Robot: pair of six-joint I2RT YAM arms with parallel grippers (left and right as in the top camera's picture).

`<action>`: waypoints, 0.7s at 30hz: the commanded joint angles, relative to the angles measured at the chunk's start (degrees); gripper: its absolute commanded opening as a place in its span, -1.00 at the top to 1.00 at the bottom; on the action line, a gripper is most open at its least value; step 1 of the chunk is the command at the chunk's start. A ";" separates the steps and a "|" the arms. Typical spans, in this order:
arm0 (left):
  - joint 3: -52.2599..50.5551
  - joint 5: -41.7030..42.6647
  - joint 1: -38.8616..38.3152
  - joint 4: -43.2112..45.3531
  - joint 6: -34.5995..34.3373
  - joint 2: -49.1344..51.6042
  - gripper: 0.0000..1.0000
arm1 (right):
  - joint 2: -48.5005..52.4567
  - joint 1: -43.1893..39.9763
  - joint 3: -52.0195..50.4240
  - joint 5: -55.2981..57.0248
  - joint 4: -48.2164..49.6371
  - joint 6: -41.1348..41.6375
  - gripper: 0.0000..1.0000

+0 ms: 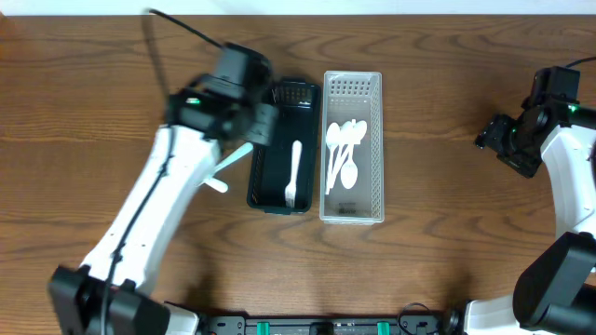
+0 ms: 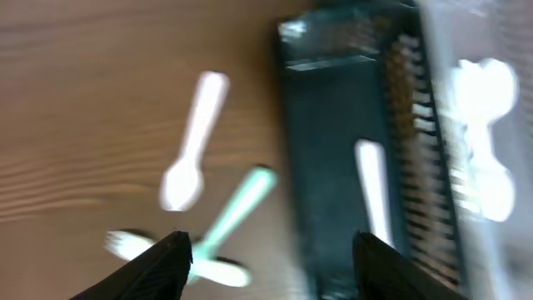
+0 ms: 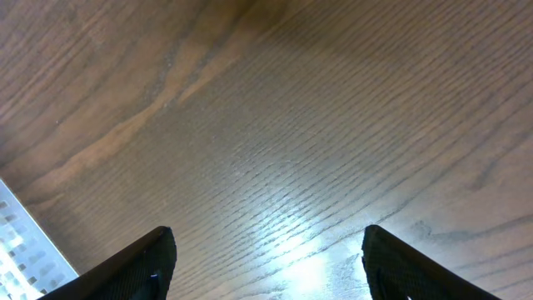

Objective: Pack container
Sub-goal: 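Place the white fork into the black basket and release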

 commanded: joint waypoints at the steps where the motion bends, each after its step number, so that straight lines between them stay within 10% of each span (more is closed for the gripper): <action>1: 0.09 -3.34 4.92 -0.17 9.94 3.26 -0.31 | 0.52 -0.33 -0.09 -0.07 -0.04 -0.31 -0.50; 21: 0.37 6.60 16.20 6.16 26.18 27.19 -0.13 | 0.52 -0.31 -0.09 -0.07 -0.20 -0.31 -0.48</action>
